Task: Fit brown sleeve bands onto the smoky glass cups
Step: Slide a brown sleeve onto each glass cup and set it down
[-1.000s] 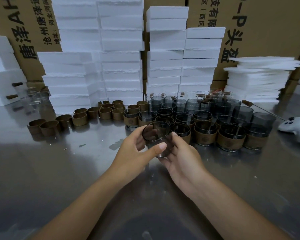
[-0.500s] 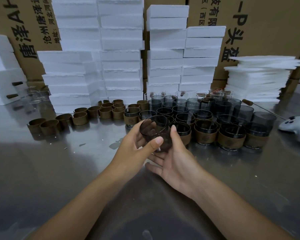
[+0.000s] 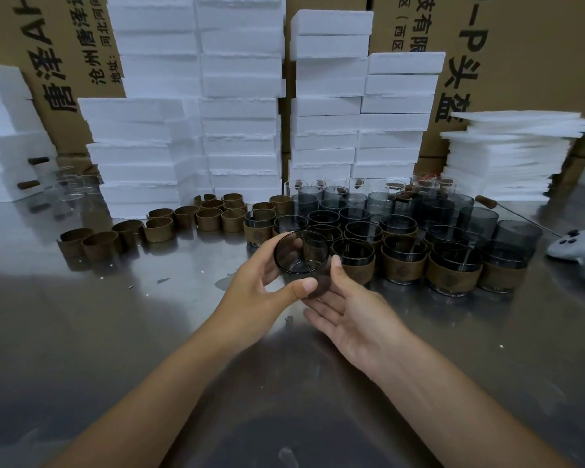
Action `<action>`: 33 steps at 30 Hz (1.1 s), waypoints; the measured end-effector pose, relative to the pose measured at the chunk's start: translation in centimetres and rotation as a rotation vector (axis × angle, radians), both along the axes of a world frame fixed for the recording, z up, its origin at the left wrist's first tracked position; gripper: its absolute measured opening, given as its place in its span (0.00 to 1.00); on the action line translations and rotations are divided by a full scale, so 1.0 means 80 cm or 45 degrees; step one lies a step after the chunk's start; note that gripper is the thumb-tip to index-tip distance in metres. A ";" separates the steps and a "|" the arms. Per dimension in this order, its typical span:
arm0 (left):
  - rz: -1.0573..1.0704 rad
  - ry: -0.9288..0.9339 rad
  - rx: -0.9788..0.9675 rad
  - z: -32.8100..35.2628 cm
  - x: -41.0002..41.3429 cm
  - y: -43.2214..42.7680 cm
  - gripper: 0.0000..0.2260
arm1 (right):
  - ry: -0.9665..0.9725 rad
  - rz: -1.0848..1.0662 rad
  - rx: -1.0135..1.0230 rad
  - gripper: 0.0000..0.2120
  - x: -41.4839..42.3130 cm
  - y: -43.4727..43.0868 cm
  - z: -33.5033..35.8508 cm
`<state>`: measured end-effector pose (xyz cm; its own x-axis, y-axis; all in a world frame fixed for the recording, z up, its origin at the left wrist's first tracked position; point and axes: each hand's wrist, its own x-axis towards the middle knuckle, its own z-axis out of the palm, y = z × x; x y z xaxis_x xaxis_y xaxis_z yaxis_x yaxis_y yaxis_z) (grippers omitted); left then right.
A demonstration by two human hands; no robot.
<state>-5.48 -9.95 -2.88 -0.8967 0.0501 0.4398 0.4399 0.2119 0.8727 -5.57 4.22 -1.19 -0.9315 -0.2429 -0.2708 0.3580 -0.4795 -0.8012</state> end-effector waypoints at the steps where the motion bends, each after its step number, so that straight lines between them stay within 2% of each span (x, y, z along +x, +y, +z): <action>1: 0.003 -0.003 -0.004 0.000 0.000 0.000 0.22 | 0.004 -0.036 -0.023 0.12 0.000 0.000 0.001; 5: -0.003 -0.037 0.023 -0.003 -0.001 0.003 0.23 | 0.026 -0.102 -0.125 0.10 0.002 -0.001 0.004; 9: -0.028 -0.079 0.103 -0.002 0.000 0.009 0.24 | 0.034 -0.050 -0.211 0.15 0.005 -0.006 0.004; 16: -0.054 -0.070 0.224 0.009 0.009 0.017 0.27 | 0.120 0.192 -0.211 0.24 0.009 -0.010 0.001; 22: -0.061 -0.060 0.236 0.012 0.010 0.016 0.27 | 0.045 0.349 -0.068 0.32 0.007 -0.009 0.001; 28: -0.023 -0.034 0.110 0.007 0.006 0.007 0.24 | -0.016 0.342 0.070 0.31 0.006 -0.002 -0.001; 33: 0.004 -0.021 -0.004 0.002 0.003 0.001 0.23 | 0.014 0.148 0.134 0.21 0.006 -0.001 0.001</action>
